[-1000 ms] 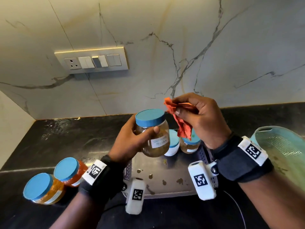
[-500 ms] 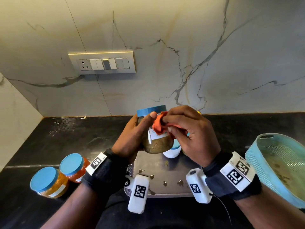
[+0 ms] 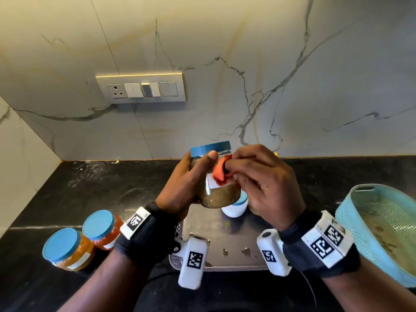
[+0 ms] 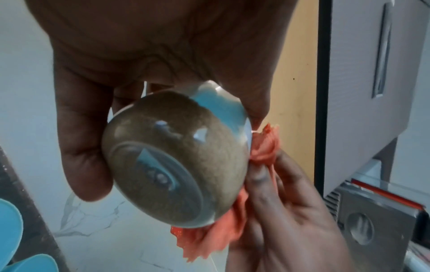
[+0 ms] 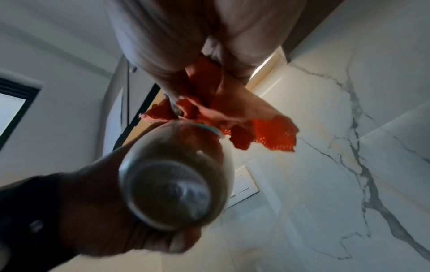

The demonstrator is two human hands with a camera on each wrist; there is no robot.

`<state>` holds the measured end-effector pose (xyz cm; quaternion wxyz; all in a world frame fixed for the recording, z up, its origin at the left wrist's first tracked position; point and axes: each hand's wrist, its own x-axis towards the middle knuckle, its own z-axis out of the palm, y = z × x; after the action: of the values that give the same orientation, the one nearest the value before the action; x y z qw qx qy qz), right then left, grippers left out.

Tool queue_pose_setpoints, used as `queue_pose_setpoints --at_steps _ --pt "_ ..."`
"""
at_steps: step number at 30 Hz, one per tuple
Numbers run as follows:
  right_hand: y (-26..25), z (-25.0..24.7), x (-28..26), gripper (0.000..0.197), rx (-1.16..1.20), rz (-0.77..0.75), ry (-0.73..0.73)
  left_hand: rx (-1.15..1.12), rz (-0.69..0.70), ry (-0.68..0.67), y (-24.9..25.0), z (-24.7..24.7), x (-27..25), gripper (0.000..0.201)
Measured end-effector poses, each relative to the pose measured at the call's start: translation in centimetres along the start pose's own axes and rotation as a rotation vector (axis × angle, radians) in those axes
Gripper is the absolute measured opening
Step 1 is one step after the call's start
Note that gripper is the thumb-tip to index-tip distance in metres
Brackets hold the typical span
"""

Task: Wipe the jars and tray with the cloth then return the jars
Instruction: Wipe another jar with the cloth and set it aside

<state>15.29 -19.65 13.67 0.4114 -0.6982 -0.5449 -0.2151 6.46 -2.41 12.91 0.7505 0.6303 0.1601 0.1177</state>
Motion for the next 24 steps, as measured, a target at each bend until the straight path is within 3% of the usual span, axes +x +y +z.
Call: queue_pose_setpoints --at_steps 6,13,20,24 --pt "-0.3 0.2 -3.0 0.017 -0.072 -0.152 -0.183 -0.028 -0.027 -0.014 -0.3 -0.9 -0.1 0.069" --pt "1.4 -0.1 1.2 0.019 0.051 0.089 0.111 -0.062 -0.032 -0.09 -0.2 -0.1 -0.1 0.073" --pt "-0.5 0.5 -1.7 0.017 0.097 0.036 0.027 -0.232 -0.049 -0.049 0.2 -1.1 0.7 0.075" --pt "-0.3 0.2 -2.0 0.016 0.064 -0.036 0.013 -0.245 -0.032 -0.101 -0.2 -0.8 0.6 0.087"
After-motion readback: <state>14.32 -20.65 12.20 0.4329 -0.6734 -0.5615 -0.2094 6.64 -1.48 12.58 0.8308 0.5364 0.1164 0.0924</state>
